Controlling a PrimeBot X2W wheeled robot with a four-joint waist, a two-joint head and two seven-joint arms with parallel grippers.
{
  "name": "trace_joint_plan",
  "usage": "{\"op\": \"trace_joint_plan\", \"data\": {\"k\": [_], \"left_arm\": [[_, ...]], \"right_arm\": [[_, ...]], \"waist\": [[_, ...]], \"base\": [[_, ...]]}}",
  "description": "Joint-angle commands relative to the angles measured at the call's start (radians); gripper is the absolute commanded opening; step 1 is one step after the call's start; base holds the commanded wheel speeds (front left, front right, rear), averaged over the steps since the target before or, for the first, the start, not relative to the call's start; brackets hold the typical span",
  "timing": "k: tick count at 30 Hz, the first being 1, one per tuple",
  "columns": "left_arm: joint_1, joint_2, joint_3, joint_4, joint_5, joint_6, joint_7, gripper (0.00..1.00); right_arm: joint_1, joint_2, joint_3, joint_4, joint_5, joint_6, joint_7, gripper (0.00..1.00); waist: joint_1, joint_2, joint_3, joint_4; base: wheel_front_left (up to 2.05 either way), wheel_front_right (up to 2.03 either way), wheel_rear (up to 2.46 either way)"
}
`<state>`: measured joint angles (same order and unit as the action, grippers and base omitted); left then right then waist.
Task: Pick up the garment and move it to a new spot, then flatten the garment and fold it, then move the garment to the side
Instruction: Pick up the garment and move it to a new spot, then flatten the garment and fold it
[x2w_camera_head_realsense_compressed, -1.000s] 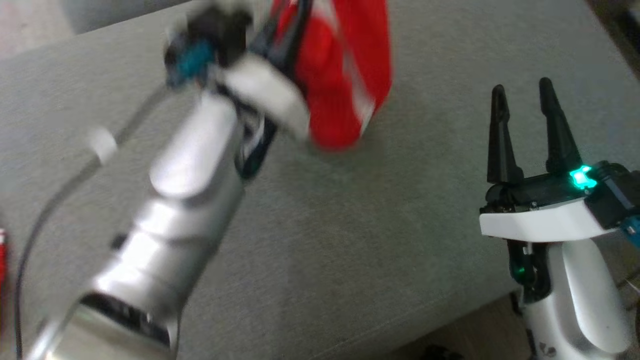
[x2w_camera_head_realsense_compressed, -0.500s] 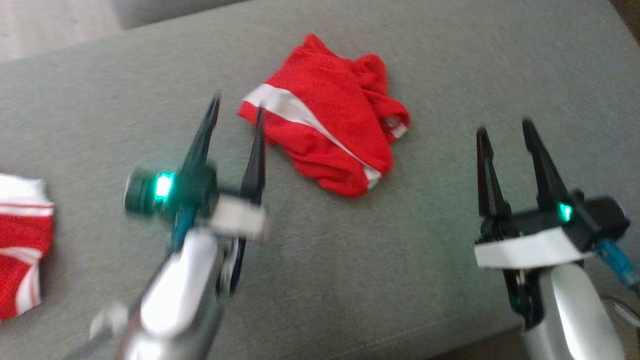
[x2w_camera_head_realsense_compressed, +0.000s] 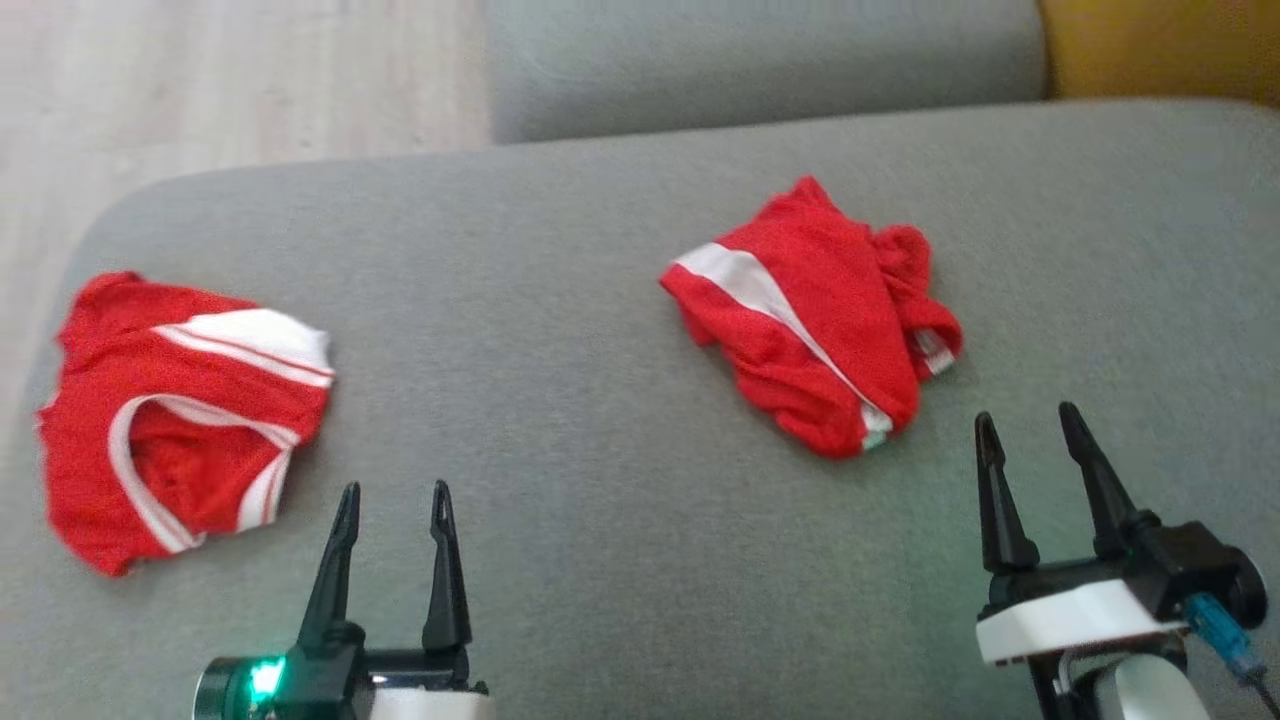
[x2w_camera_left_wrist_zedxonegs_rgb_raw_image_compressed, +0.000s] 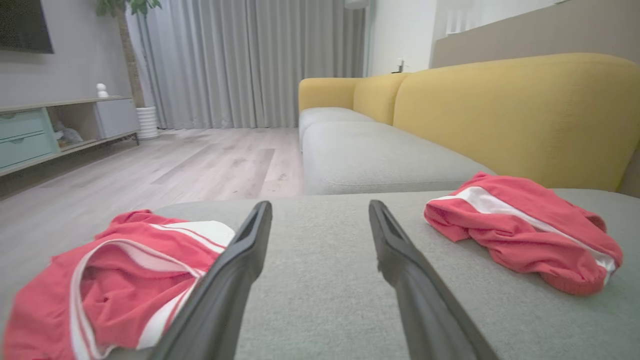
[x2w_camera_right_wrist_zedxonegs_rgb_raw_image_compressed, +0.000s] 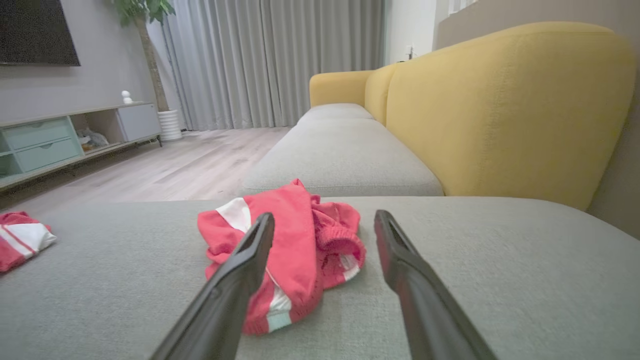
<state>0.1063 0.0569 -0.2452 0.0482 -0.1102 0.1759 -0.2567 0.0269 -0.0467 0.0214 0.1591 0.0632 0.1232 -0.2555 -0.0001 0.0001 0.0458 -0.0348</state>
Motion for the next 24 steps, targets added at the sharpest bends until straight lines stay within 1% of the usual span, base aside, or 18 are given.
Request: {"op": "trace_joint_plan", "data": {"k": [1,6,24], "left_arm": [[-0.03,-0.006,0.03,-0.049,-0.001,0.009,-0.005,1.0],[-0.018,-0.006,0.026,-0.077,-0.01,0.034,-0.005,1.0],[-0.032,-0.007,0.027,-0.078,0.008,0.042,-0.005,1.0]], "right_arm": [[-0.011,-0.004,0.02,-0.028,-0.001,0.008,-0.006,1.0],[0.0,-0.004,0.018,-0.029,-0.001,0.008,-0.006,1.0],[-0.009,-0.004,0.031,-0.022,0.0,0.008,-0.006,1.0]], "waist": [[0.0001,-0.0001,-0.04,0.046],[0.0001,-0.0001,-0.038,0.056],[0.0001,-0.0001,-0.043,0.028]], "base": [[0.0,0.0,0.0],[0.0,0.0,0.0],[0.0,0.0,0.0]]}}
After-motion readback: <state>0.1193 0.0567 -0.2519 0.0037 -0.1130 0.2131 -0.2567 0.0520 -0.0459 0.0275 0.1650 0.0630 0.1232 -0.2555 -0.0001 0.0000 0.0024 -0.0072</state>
